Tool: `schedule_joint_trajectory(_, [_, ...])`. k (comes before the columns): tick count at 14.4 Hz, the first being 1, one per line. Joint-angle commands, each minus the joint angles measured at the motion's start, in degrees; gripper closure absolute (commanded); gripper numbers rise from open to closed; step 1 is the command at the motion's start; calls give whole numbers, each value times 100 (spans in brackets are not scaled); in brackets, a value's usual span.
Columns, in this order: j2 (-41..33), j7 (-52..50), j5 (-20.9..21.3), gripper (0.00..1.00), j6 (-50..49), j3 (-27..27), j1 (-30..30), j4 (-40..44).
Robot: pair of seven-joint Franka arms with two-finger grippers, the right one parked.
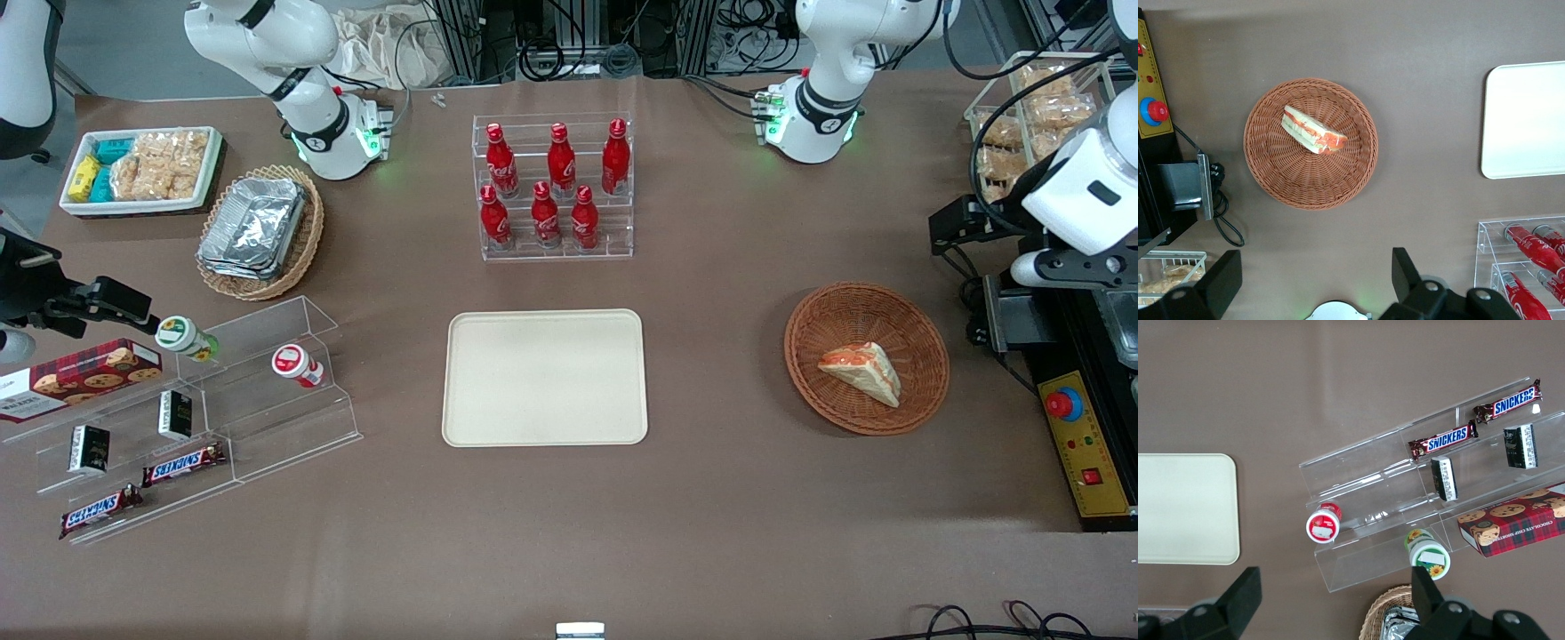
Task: Place sandwich from basket to tray
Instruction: 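Move the left gripper down toward the sandwich in the wicker basket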
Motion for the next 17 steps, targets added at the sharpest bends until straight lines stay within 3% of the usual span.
schedule_joint_trajectory(1, [-24, -132, 1, 0, -48, 38, -20, 20])
schedule_joint_trajectory(4, [107, -515, 53, 0, -92, 56, 50, -85])
schedule_joint_trajectory(6, [151, -1386, 36, 0, -75, 47, 418, -330])
schedule_joint_trajectory(9, [327, -1486, -69, 0, 354, 38, 929, -997])
schedule_joint_trajectory(12, [327, -1529, -131, 0, 1591, 29, 1193, -2139])
schedule_joint_trajectory(15, [511, -2721, -184, 0, 3479, -14, 1159, -3360])
schedule_joint_trajectory(17, [861, -3704, -184, 0, 4247, -233, 1149, -3618])
